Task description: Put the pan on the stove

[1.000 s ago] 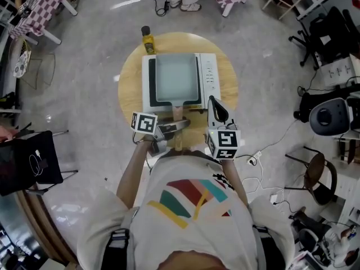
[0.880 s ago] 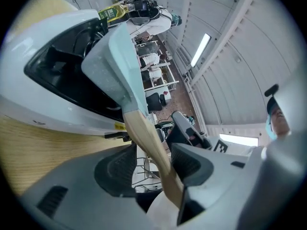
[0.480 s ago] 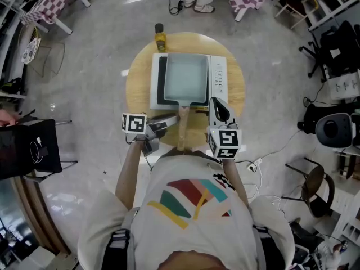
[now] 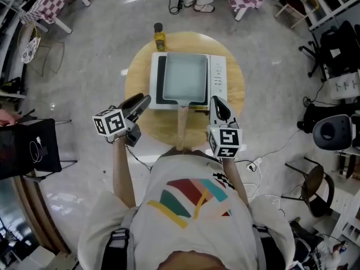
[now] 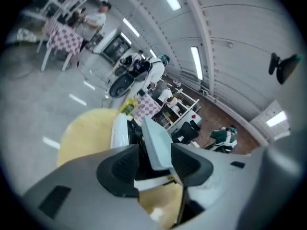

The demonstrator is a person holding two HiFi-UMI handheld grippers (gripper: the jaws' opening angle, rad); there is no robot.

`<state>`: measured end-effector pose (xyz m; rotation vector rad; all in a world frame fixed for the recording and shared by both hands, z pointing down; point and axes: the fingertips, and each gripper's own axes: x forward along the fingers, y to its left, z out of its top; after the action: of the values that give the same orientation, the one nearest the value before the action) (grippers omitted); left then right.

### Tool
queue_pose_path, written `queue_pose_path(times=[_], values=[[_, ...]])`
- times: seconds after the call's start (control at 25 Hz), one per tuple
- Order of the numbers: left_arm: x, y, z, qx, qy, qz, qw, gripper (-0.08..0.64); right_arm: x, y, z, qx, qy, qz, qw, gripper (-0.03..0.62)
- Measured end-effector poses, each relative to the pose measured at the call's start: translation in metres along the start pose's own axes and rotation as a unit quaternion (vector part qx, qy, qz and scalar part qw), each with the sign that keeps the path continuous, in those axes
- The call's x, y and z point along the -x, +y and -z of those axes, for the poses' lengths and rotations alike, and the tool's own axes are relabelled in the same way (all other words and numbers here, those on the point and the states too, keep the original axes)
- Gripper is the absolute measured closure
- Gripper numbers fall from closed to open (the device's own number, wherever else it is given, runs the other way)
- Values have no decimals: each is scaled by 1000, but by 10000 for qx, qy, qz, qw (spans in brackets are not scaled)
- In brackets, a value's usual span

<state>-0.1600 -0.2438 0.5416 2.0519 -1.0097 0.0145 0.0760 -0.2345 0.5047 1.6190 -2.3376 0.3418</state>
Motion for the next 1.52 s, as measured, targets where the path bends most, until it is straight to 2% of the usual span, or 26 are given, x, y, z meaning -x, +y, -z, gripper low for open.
queue_pose_path(times=[0.08,0.12,0.16,0.28,0.4,0.6,0.68,0.72,0.8,0.92,1.08,1.24,1.52], values=[[13,-5,-42,-674,-576,-532,9946,377,1,0,-4,0,-47,15,10000,597],[20,-13,-62,-1026,-877,-777,9878,423,2,-1,-6,6,-68,17,10000,597],[27,-23,-81,-1356,-1158,-974,9791,465,4,-1,-9,16,-91,19,10000,597],[42,-64,-124,-2131,-1904,-1238,9503,500,10,-1,-24,88,-249,22,9996,598],[57,-104,-152,-2751,-2653,-1457,9125,514,15,4,-45,247,-513,8,9984,597],[77,-166,-167,-3666,-3454,-2080,8385,523,25,14,-75,609,-922,11,9939,597],[81,-184,-163,-3821,-3762,-2063,8185,536,30,19,-85,740,-1054,6,9917,597],[81,-191,-159,-3815,-3884,-2025,8140,541,31,21,-90,775,-1131,6,9906,597],[80,-199,-151,-3714,-4022,-1964,8135,545,34,23,-96,797,-1272,23,9887,598],[74,-202,-134,-3648,-3957,-1972,8195,548,35,25,-93,792,-1280,16,9886,597],[61,-198,-104,-3688,-3500,-1909,8397,548,36,33,-94,699,-1324,-122,9886,598],[55,-198,-94,-3595,-3341,-1859,8512,548,35,39,-98,679,-1426,-237,9872,598],[55,-200,-96,-3531,-3407,-1774,8531,548,38,43,-102,835,-1507,-243,9847,598]])
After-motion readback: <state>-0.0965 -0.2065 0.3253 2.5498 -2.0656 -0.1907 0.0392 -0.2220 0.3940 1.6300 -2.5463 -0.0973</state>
